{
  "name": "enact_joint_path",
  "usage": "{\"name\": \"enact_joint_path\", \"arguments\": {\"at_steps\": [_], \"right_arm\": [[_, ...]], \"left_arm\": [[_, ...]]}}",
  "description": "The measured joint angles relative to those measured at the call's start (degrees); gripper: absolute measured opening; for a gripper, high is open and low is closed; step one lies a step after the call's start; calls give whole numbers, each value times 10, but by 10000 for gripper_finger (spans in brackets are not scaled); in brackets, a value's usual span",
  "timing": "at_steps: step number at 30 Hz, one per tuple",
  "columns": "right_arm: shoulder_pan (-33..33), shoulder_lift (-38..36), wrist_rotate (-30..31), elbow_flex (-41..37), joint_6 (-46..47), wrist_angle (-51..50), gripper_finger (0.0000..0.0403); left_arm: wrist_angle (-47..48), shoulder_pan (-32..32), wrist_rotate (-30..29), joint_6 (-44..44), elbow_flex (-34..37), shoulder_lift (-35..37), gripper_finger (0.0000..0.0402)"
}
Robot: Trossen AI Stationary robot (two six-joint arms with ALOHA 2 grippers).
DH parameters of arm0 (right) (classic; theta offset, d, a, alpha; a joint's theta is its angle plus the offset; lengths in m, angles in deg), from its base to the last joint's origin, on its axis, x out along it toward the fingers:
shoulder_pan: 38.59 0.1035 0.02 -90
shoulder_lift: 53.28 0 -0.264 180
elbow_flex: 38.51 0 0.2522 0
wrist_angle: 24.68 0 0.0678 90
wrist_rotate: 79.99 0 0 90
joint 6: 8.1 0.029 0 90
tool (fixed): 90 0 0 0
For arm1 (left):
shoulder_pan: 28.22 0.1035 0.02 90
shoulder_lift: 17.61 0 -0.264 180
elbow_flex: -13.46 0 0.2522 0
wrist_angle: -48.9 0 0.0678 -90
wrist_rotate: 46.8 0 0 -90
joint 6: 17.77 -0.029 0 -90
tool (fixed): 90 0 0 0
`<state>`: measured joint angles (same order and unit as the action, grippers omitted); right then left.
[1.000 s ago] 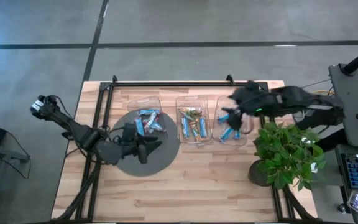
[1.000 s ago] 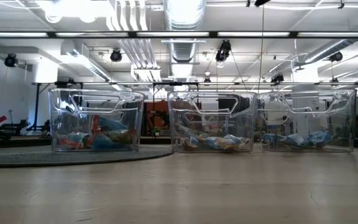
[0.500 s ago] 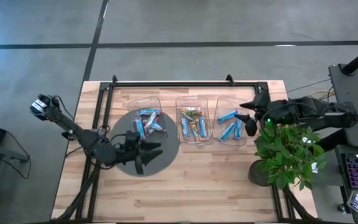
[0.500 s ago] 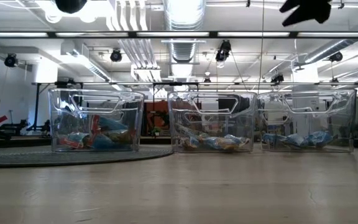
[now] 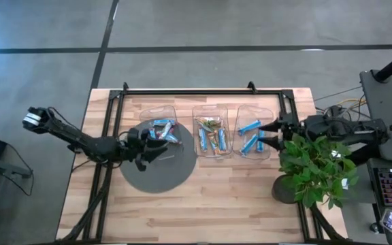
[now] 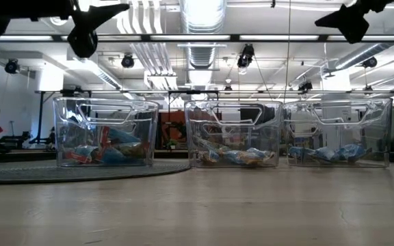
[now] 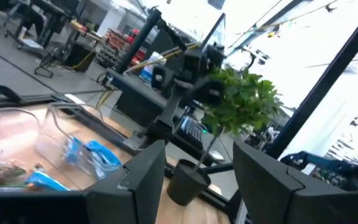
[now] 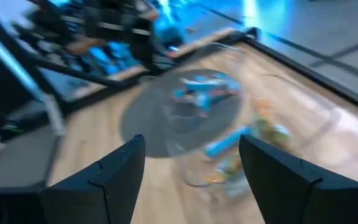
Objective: Pick and place Granola Bars by type
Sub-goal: Return to Home Position
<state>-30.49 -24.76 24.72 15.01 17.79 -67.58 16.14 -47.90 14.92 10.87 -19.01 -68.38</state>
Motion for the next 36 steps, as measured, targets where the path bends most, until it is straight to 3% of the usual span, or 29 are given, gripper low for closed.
{"name": "enact_joint_path", "arguments": {"at_steps": [3,10,13,16,21,29,36], "right_arm": [[0,-45,-27,-52,9,58,249],[0,-176,-30,-161,7,196,249],[0,-235,-42,-203,11,245,249],[0,-285,-49,-246,24,270,249],[-1,-269,-54,-300,50,319,249],[-2,-266,-45,-387,109,312,249],[-2,-242,-45,-390,102,311,249]], "left_arm": [[1,27,26,-1,26,34,172],[1,137,196,41,98,124,171],[2,171,234,48,119,154,171],[3,196,250,57,138,177,171],[14,218,259,79,182,203,171],[127,222,243,83,182,213,171],[162,222,242,83,182,208,171]]}}
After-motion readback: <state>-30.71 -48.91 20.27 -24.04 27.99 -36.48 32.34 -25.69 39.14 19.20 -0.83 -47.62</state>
